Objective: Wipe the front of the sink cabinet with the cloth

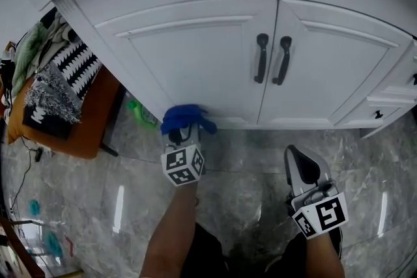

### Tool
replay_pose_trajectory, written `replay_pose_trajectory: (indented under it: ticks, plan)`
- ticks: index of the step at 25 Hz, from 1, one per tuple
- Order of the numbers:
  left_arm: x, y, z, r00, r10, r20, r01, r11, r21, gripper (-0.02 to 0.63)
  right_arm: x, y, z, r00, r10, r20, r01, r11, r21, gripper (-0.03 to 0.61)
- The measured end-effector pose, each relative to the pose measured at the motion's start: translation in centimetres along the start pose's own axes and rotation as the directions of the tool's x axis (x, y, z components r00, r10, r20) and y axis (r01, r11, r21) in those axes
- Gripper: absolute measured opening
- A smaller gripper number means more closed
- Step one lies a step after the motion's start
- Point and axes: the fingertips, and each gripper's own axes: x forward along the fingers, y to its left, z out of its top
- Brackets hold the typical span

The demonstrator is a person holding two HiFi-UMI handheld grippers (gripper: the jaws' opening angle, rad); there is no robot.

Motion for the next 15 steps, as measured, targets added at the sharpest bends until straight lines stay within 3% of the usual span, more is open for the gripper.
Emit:
replay_pose_trajectory:
  ticks: [3, 6, 9, 15]
  plan:
    - [0.0, 0.1, 0.5, 1.000, 0.016, 0.011, -0.016, 1.000, 0.003, 0.182, 0.0, 0.0, -0.1, 1.000, -0.002, -0.009, 0.002, 1.000, -0.008, -0.001]
    - [0.1, -0.4, 0.7, 1.000, 0.020, 0.000, -0.020, 0.999, 0.037, 0.130, -0.2, 0.2, 0.1, 1.000, -0.001, -0.005, 0.001, 1.000, -0.001, 0.000]
    - [0.2, -1.5, 0.8, 1.000, -0.004, -0.005, 0.004, 0.999, 0.052, 0.117, -0.3, 0.2, 0.3, 1.000, -0.010, 0.001, 0.011, 1.000, -0.014, 0.000]
    - [0.5, -5.4, 0.4, 0.998, -0.058, -0.031, 0.061, 0.995, 0.077, 0.112, -0.1, -2.4, -0.3, 0.989, -0.147, -0.023, 0.147, 0.989, 0.000, 0.000]
